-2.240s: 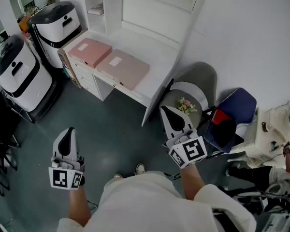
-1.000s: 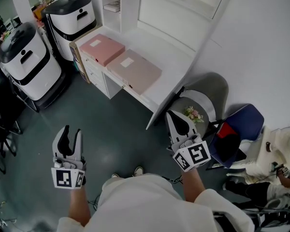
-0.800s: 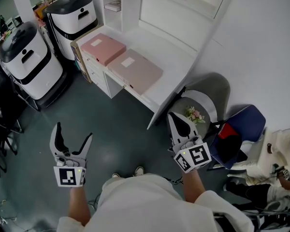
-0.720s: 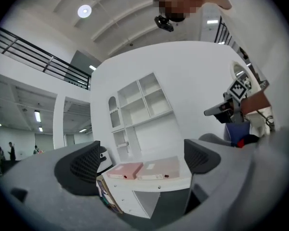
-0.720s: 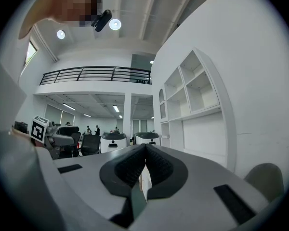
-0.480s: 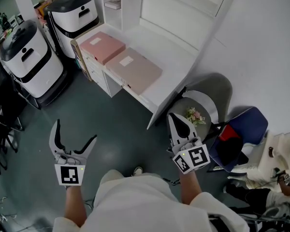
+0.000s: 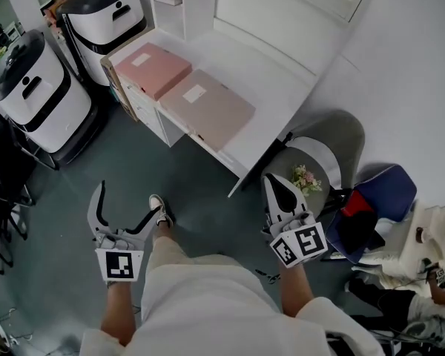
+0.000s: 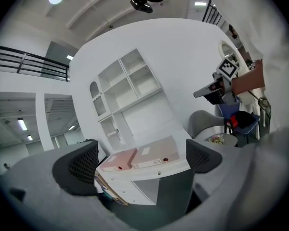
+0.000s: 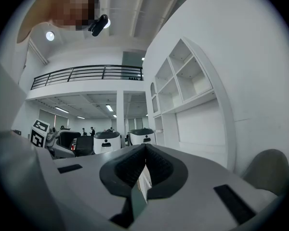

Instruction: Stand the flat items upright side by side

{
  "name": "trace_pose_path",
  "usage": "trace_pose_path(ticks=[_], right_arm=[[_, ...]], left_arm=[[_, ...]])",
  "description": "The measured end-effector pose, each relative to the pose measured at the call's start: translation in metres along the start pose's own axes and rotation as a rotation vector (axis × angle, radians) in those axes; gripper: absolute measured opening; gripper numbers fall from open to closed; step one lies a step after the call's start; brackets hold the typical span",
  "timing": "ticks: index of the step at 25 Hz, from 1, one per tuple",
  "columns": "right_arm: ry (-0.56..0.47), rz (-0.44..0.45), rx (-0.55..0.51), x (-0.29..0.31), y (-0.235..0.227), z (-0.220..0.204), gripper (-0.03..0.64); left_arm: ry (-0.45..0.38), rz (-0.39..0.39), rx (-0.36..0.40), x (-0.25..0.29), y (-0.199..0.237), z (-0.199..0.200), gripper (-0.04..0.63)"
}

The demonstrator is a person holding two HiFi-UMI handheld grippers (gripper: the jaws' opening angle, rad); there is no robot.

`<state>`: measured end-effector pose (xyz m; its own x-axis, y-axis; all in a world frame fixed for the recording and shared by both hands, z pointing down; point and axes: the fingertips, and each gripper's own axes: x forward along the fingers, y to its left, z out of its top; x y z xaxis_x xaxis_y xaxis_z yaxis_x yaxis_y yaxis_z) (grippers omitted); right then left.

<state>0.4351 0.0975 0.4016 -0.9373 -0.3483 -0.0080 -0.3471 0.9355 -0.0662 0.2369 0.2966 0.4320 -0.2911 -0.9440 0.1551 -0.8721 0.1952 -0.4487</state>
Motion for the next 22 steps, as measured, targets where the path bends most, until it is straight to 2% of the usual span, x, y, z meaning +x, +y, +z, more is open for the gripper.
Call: trace_pose_path(ticks=[6,10,13,15,18,22], right_arm=[[0.023,-0.112,-0.008,0.094,-0.018,-0.017,0.003],[0.025,-0.230,-0.006,0.197,-0.028,-0.014,0.003],[0.037,-0.294,0.002,0.276,-0.029,0.003,0.003],[0.057,-0.352,0.000,0.312,-0.025,0.013,0.003],[0.073,-0.445,0.024,0.344,-0.020,0.023,0.003],[0.101,-0.563,0.053,0.351,-0.028,0.020,0.003]], left_arm=[[-0.064,-0.116,0.002,0.110,0.055,-0.041,0.561],[-0.102,-0.213,0.030,0.191,0.130,-0.073,0.561],[-0.106,-0.284,0.009,0.238,0.191,-0.096,0.561],[-0.136,-0.359,-0.010,0.263,0.218,-0.106,0.561],[-0.176,-0.502,0.007,0.299,0.230,-0.115,0.561],[-0.209,-0.688,0.046,0.340,0.206,-0.112,0.561]])
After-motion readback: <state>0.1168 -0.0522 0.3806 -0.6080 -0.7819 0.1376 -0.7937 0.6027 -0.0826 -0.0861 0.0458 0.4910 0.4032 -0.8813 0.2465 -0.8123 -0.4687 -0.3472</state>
